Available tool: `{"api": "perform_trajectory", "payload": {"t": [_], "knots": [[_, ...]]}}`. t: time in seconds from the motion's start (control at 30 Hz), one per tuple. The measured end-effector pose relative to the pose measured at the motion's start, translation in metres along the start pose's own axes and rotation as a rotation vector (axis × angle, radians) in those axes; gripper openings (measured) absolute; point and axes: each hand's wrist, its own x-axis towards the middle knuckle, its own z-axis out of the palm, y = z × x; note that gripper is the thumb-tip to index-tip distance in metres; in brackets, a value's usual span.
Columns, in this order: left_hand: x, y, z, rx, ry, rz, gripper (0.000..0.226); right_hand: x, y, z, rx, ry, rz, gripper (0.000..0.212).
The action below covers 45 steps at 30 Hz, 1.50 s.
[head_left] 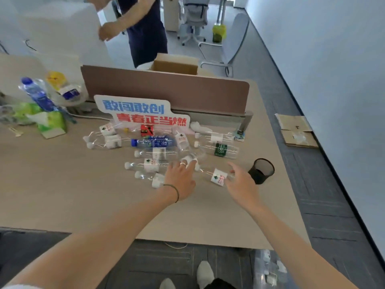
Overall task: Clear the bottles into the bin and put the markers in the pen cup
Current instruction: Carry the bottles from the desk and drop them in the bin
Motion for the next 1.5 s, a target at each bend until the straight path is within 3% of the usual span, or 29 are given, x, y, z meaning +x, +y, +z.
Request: {"api": "perform_trajectory", "payload": {"t": [0.3, 0.5, 0.73, 0.83, 1.1, 1.27, 1.37, 1.5], "knots": [[0.016, -0.081, 0.045, 0.106, -0.166, -0.186, 0.064, 0.055, -0.020, 0.043, -0.036, -0.142, -0.060, 0.059], [0.031, -0.101, 0.078, 0.293, -0.280, -0.151, 0.087, 0.088, -0.012, 0.060, -0.067, -0.202, -0.088, 0.054], [0.038, -0.103, 0.109, 0.287, -0.264, -0.137, 0.075, 0.111, 0.011, 0.064, -0.089, -0.262, -0.064, 0.059], [0.030, -0.100, 0.111, 0.122, -0.150, -0.181, 0.063, 0.122, 0.021, 0.067, -0.104, -0.267, -0.044, 0.059], [0.010, -0.053, 0.073, -0.790, 0.147, -0.581, 0.047, 0.139, 0.045, 0.103, -0.483, -0.316, -0.055, 0.067], [0.019, -0.041, 0.071, -1.100, 0.212, -0.842, 0.026, 0.145, 0.062, 0.116, -0.549, -0.334, -0.014, 0.068], [0.020, -0.041, 0.072, -1.236, 0.192, -0.977, 0.033, 0.148, 0.071, 0.122, -0.560, -0.335, -0.005, 0.066], [0.017, -0.039, 0.067, -1.260, 0.180, -0.978, 0.043, 0.146, 0.076, 0.123, -0.497, -0.318, 0.019, 0.065]]}}
